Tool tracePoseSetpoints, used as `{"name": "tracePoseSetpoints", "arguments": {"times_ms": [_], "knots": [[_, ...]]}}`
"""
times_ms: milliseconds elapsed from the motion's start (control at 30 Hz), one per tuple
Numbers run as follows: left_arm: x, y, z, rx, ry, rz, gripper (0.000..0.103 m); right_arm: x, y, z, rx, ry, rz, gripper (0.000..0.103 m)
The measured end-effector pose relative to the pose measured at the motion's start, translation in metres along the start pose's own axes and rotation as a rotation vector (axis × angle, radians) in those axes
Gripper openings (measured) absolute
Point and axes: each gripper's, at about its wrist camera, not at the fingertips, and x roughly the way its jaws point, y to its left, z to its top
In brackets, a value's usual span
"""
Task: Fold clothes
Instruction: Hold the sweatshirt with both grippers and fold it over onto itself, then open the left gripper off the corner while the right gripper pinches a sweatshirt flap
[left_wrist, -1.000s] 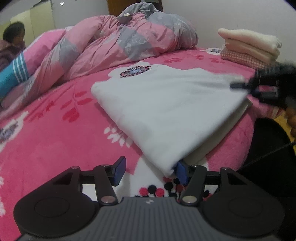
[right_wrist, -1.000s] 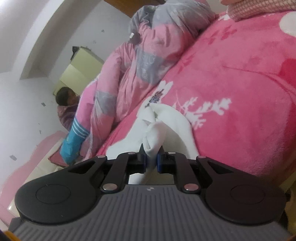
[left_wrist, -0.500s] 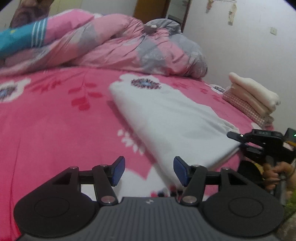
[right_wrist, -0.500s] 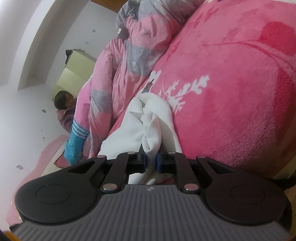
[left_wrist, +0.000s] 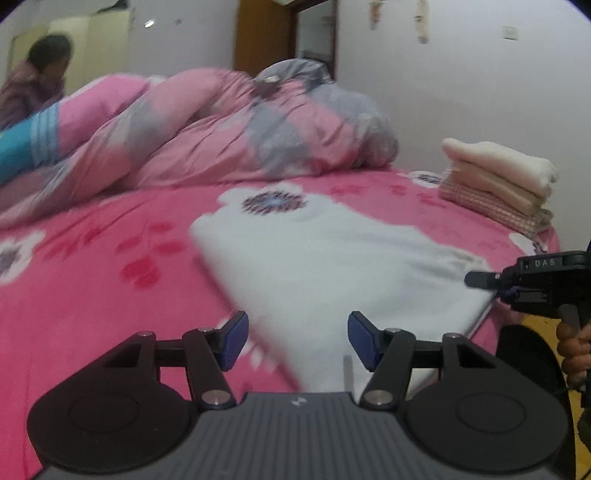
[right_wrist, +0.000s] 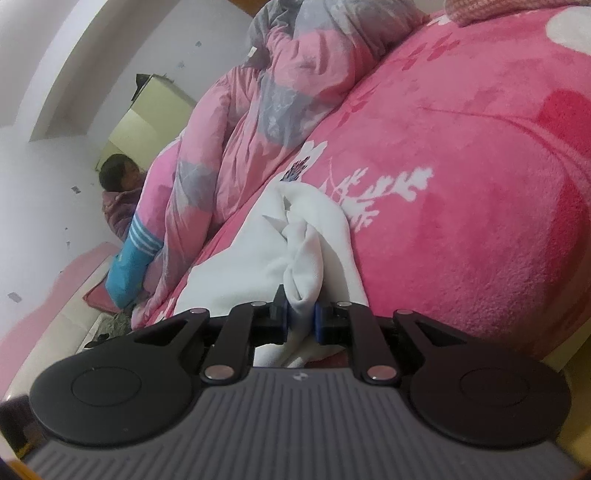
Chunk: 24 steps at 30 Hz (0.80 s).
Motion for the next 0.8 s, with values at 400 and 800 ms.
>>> {"name": "tracePoseSetpoints", "arguments": {"times_ms": [400,800], "knots": [[0.046,-0.043,-0.013,0.198,0.030,0.015,0.072,-0.013,0.019,0.071,-0.130,0.016,0.027,0.034],[0.044,-0.034,-0.026,0.184,-0.038,-0.039,0.074,0.186,0.055,0.137,-0.282,0.409,0.041,0.041]]}}
